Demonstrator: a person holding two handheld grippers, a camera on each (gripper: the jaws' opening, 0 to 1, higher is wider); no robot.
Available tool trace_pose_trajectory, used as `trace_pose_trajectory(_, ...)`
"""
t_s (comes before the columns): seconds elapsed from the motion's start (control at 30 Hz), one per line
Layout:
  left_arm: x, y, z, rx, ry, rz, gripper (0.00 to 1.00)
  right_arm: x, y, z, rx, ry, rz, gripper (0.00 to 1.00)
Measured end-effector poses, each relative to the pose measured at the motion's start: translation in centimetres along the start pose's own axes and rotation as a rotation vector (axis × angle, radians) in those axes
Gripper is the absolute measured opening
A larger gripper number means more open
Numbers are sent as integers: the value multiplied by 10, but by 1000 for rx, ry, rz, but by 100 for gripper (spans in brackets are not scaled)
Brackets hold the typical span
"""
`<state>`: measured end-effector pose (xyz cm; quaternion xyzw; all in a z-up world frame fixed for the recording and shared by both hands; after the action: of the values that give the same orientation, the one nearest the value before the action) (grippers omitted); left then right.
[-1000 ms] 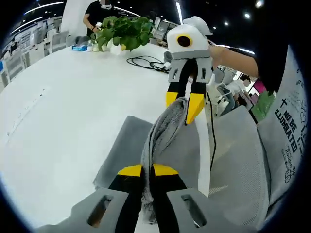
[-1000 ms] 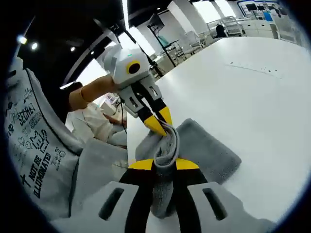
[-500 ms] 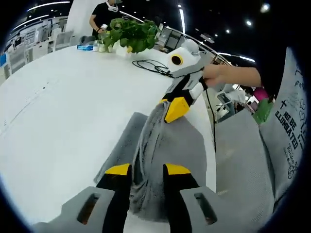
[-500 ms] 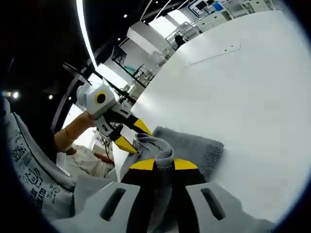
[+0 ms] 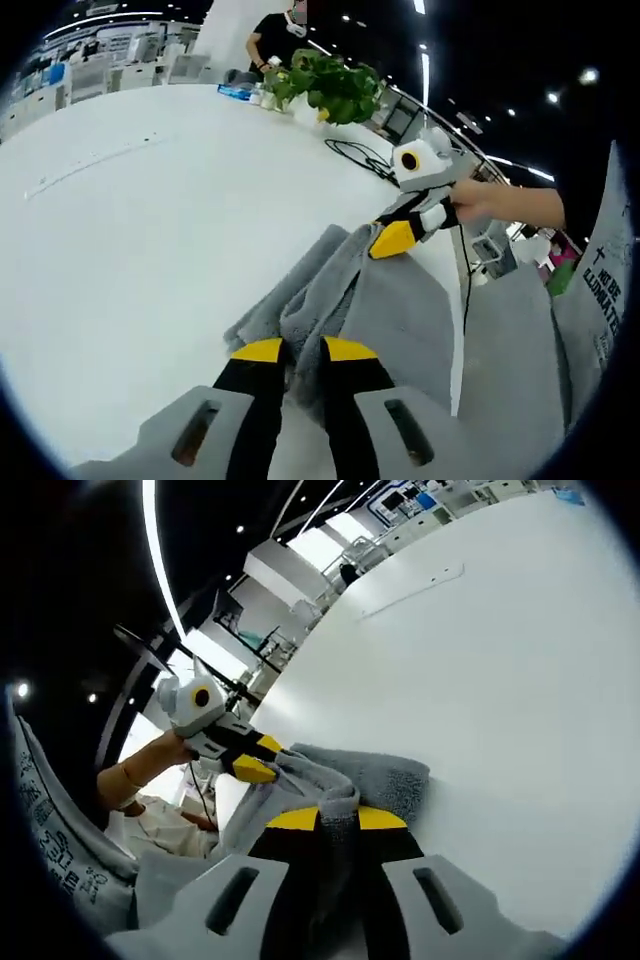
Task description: Fold the towel on the table until its edges align and the towel forms a compact rectangular stack.
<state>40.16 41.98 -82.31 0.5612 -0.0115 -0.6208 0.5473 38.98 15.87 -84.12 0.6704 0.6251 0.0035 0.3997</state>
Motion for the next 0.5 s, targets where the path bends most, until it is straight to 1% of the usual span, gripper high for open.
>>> trace_pose_trajectory(0.03, 4, 1, 0, -19, 26, 14, 12, 1, 0, 3, -13, -20, -11, 10)
trace_pose_trajectory(0.07, 6, 0, 1, -11, 25, 5, 10, 3, 1, 3, -34, -21, -5, 10)
trace_pose_trajectory(0.13, 13, 0, 3, 8, 68, -3, 8, 4, 1, 2, -52, -50, -9, 9)
trace_pose_trajectory(0.17, 16, -1, 3, 12, 80, -11, 7, 5, 1, 2, -109, -64, -20, 9)
trace_pose_trajectory(0.23, 19, 0, 5, 9, 96, -5, 6, 6, 0, 1, -205, -77, -20, 9)
trace_pose_trajectory(0.27, 19, 0, 4, 12, 103, -4, 6, 6, 0, 0, -240, -81, -20, 9)
trace_pose_trajectory(0.33, 18, 1, 4, 31, 118, -11, 6, 7, -1, -3, -251, -103, -18, 9)
trace_pose_trajectory(0.37, 19, 2, 5, 44, 124, -18, 5, 8, 0, 0, -270, -117, -20, 8)
trace_pose_trajectory(0.4, 19, 2, 4, 83, 132, -29, 5, 9, 0, 0, -282, -125, -21, 8)
trace_pose_trajectory(0.5, 19, 2, 3, 97, 148, -35, 5, 11, 0, 2, -304, -154, -23, 8)
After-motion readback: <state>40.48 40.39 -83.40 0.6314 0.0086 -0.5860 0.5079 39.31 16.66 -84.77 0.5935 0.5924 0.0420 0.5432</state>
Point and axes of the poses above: the point that each gripper's makers call its tool centre point, and the gripper's own axes: x roughly forward along the fingers, z roughly to its right, y roughly out of its top, the point moved 10 cm from there along -x, roughly backward along the fingers, and after that the axes turned 2 degrees about -z, right-handed, at the moved point
